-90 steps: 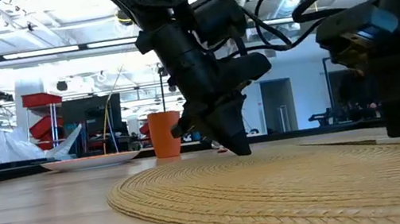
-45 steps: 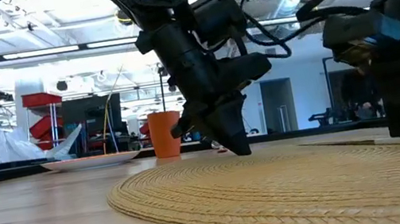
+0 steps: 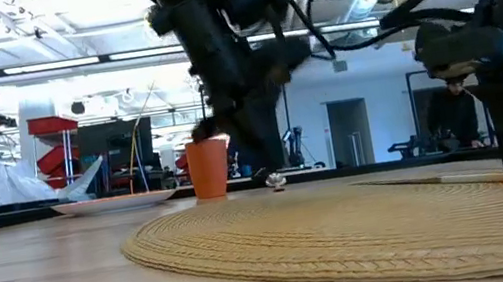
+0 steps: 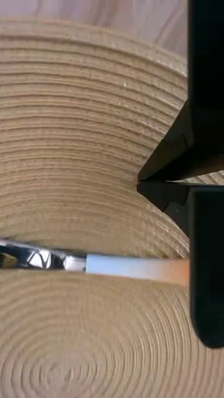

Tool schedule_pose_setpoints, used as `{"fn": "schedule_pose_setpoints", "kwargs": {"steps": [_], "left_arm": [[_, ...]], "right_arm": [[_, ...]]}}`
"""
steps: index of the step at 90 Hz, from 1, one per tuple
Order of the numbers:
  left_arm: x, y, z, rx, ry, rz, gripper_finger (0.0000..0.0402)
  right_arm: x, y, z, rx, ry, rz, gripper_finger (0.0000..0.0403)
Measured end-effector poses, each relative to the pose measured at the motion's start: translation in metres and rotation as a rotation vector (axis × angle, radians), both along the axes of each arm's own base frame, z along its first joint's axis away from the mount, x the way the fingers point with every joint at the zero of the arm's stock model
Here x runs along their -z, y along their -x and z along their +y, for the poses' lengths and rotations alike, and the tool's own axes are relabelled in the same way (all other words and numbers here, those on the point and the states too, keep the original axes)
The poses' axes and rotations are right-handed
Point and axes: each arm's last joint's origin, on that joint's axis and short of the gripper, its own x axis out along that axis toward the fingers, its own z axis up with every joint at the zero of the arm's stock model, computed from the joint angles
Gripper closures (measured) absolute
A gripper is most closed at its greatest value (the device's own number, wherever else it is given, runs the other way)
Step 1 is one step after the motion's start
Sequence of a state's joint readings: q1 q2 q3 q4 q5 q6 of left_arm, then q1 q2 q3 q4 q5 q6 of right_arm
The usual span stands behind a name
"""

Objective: Set table place
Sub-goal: Adjust the the brown placemat

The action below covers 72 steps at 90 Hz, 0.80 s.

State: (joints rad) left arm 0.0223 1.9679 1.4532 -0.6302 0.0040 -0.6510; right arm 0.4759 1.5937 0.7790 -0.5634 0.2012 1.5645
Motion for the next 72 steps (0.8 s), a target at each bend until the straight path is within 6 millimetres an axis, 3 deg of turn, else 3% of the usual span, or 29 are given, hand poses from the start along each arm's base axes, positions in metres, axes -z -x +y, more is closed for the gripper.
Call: {"fn": "schedule_pose_setpoints", "kwargs": {"steps": [15,31,48,72], "left_arm": [[-0.018,0.017,-0.004,0.045,0.065,0.063,0.0402],[-0.015,0.022,-0.032,0.201,0.11,0.107,0.0402],[0.012,0.025,-0.053,0.245,0.169,0.076,0.0402],[0.046,0.043,-0.053,0.188,0.206,0.107,0.0402]], "right_arm": [[0.003,0.001,0.0,-0.011,-0.013,-0.01,0.0403],[0.003,-0.002,-0.002,-0.022,-0.022,-0.018,0.0403],[0.003,-0.005,-0.004,-0.033,-0.032,-0.037,0.0403],[0.003,-0.007,-0.005,-0.069,-0.052,-0.031,0.0403]]}}
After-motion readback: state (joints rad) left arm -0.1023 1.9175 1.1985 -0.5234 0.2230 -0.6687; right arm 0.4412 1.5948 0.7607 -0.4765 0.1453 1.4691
